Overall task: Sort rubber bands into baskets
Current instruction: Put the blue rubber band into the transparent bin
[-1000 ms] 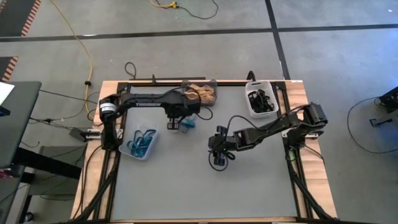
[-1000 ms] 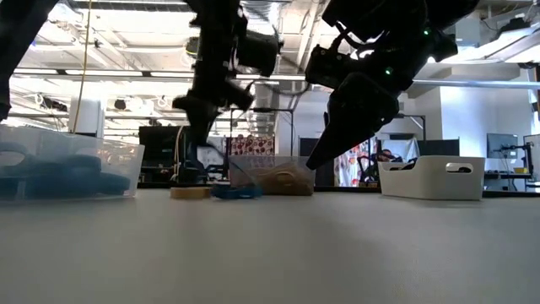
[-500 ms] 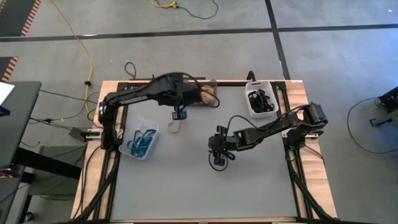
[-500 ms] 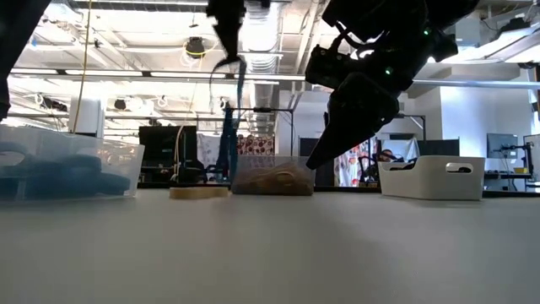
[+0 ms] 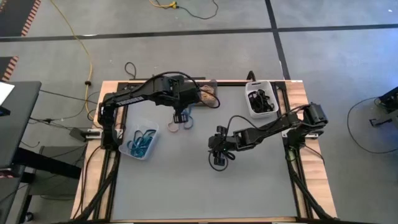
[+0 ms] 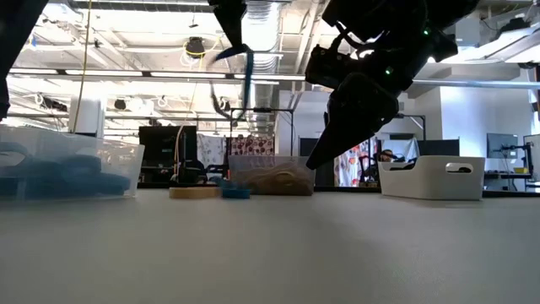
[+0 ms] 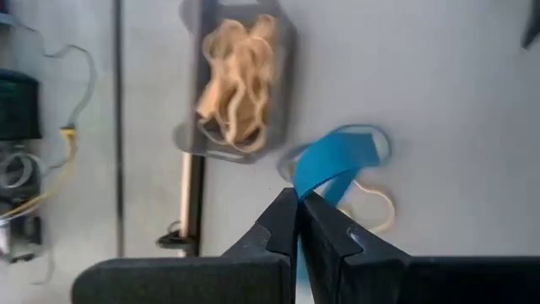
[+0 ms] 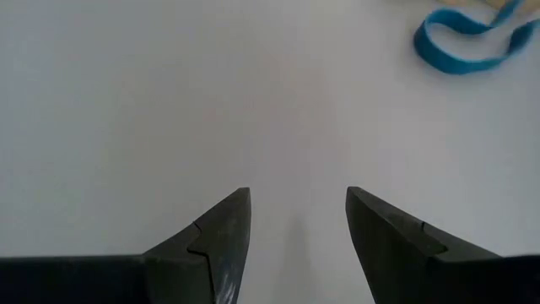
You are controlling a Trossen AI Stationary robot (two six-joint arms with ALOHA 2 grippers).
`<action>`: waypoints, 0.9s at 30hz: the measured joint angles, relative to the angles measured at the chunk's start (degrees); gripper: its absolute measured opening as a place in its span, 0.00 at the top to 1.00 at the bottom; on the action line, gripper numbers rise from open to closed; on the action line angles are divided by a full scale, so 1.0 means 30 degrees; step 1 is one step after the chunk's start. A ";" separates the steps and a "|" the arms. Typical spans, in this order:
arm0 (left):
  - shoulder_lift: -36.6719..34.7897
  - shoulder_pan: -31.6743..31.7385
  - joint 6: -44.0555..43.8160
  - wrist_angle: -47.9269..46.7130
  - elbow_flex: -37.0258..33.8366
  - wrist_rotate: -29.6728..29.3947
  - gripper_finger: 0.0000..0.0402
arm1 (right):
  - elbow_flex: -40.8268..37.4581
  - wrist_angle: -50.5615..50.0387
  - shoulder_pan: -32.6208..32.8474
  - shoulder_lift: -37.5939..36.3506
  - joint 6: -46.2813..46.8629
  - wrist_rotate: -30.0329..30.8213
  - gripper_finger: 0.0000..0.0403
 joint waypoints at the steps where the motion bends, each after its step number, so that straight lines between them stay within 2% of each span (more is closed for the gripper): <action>1: -0.0012 0.0000 -0.0047 -0.0008 -0.0242 0.0288 1.00 | 0.0000 -0.0004 0.0000 0.0000 0.0000 0.0000 0.45; 4: 0.0005 0.0015 -0.0081 -0.0022 -0.1062 0.1316 1.00 | 0.0002 -0.0006 0.0049 0.0000 0.0000 0.0000 0.45; 9: 0.0000 -0.0006 -0.0224 -0.0003 -0.2273 0.4154 1.00 | 0.0006 -0.0019 0.0124 0.0000 -0.0015 -0.0006 0.45; 13: -0.0026 -0.0211 0.0058 -0.0018 -0.3626 0.2741 1.00 | 0.0000 -0.0026 0.0124 0.0000 -0.0024 0.0000 0.45; 20: -0.1663 0.0045 0.0205 0.0609 -0.6577 0.2106 1.00 | 0.0002 -0.0084 0.0186 0.0000 -0.0044 -0.0005 0.45; 27: -0.6015 0.0556 -0.0302 0.3874 -1.0879 0.2411 1.00 | 0.0000 -0.0080 0.0204 0.0000 -0.0048 0.0000 0.45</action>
